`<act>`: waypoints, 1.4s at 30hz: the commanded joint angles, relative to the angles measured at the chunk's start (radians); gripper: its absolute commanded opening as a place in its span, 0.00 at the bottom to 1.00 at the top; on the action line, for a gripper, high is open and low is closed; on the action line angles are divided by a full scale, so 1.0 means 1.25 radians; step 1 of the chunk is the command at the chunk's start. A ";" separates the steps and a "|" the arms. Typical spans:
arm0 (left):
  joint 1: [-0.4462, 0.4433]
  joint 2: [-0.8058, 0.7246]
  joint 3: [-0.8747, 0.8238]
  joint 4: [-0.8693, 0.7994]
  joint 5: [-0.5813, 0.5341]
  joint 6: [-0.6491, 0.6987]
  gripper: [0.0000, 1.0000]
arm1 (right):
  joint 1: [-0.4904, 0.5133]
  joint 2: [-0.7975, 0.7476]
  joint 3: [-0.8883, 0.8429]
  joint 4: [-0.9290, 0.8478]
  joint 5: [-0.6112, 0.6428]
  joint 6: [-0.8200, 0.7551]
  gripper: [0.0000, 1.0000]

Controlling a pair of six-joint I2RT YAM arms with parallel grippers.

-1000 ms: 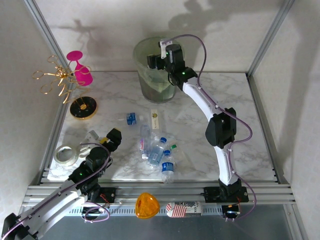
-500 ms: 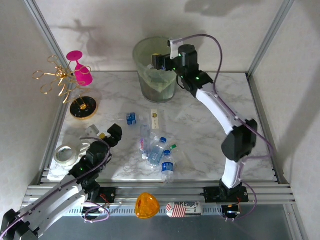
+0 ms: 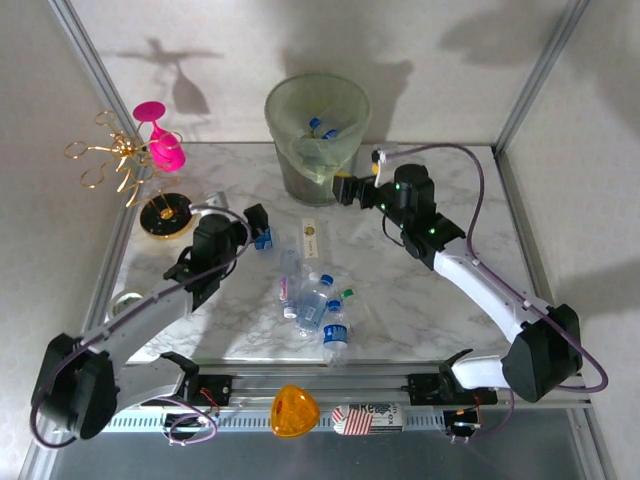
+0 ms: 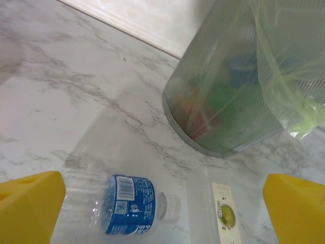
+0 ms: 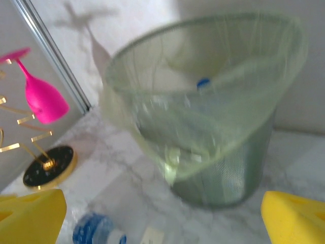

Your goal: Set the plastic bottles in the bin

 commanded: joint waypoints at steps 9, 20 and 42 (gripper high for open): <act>0.109 0.241 0.183 -0.031 0.141 0.115 1.00 | 0.005 -0.097 -0.265 0.033 -0.013 0.117 0.99; 0.134 0.423 0.279 -0.107 0.213 0.098 1.00 | 0.005 -0.139 -0.289 0.022 0.045 0.094 0.99; 0.061 0.292 0.154 -0.232 0.168 -0.002 1.00 | 0.005 -0.156 -0.319 0.029 0.093 0.054 0.99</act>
